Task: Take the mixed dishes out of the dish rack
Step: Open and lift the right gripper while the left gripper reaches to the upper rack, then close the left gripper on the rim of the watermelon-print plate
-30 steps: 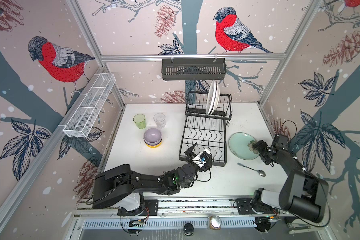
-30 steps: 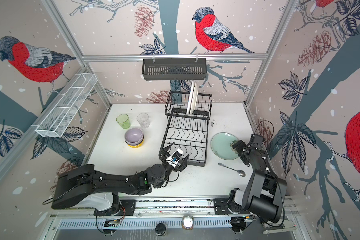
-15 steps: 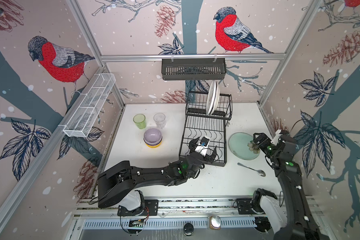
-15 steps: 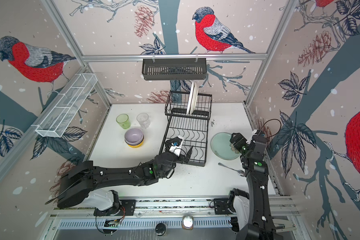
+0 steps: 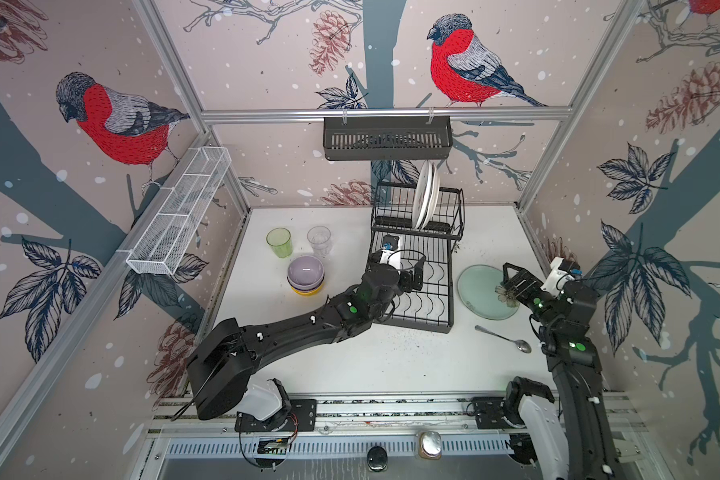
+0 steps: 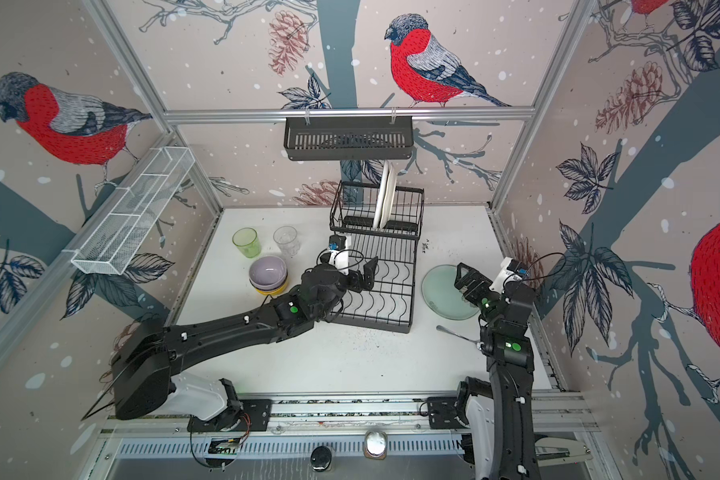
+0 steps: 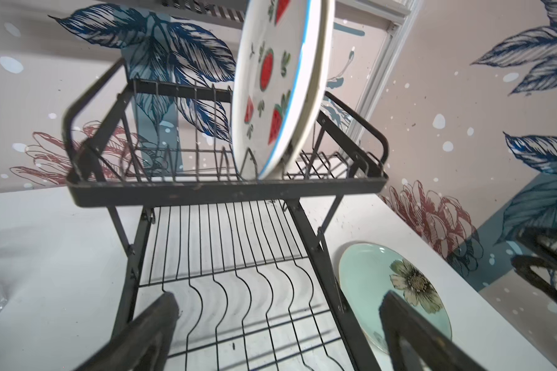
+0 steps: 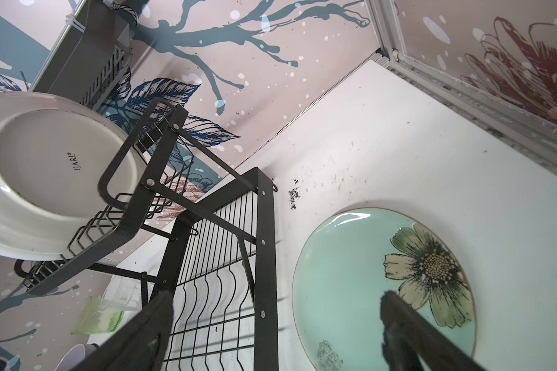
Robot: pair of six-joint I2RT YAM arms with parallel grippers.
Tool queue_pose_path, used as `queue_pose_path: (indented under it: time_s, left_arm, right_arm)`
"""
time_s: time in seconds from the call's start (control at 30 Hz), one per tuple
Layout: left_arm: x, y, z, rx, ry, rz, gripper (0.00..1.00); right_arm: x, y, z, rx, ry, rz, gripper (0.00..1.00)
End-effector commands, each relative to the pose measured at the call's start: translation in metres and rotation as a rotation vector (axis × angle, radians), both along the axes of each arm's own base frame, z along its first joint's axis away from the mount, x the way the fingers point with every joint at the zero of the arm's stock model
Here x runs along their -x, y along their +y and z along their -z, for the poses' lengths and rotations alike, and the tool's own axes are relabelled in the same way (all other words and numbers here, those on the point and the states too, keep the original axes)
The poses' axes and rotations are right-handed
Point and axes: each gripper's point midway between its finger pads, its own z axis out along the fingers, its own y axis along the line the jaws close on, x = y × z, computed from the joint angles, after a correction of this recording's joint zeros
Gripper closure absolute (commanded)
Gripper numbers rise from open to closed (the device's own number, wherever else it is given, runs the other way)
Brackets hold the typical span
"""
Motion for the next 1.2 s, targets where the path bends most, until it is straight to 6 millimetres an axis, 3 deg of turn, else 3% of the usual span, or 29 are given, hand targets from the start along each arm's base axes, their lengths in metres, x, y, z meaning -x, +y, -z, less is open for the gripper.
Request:
queue_pose_path:
  time_s: [0.0, 0.17, 0.37, 0.5, 0.83, 1.17]
  left_arm:
    - [-0.010, -0.003, -0.009, 0.020, 0.030, 0.031, 0.02]
    - [-0.042, 0.005, -0.031, -0.020, -0.003, -0.012, 0.02]
    - [-0.068, 0.011, -0.071, -0.004, -0.081, -0.016, 0.03]
    - [-0.078, 0.008, -0.084, 0.043, -0.090, 0.059, 0.14]
    - [-0.087, -0.025, -0.086, 0.022, -0.053, 0.211, 0.33]
    - [-0.097, -0.032, -0.079, -0.003, -0.046, 0.201, 0.46]
  right_arm:
    - [-0.003, 0.003, -0.010, 0.036, -0.042, -0.032, 0.00]
    - [-0.002, -0.008, -0.001, 0.053, 0.015, 0.028, 0.00]
    - [-0.001, -0.002, 0.001, 0.030, 0.023, 0.002, 0.00]
    - [0.002, -0.002, 0.004, 0.005, 0.011, 0.013, 0.01]
    - [0.006, -0.002, 0.018, -0.005, 0.051, 0.020, 0.00]
    - [0.012, -0.003, 0.028, -0.018, 0.078, 0.038, 0.01]
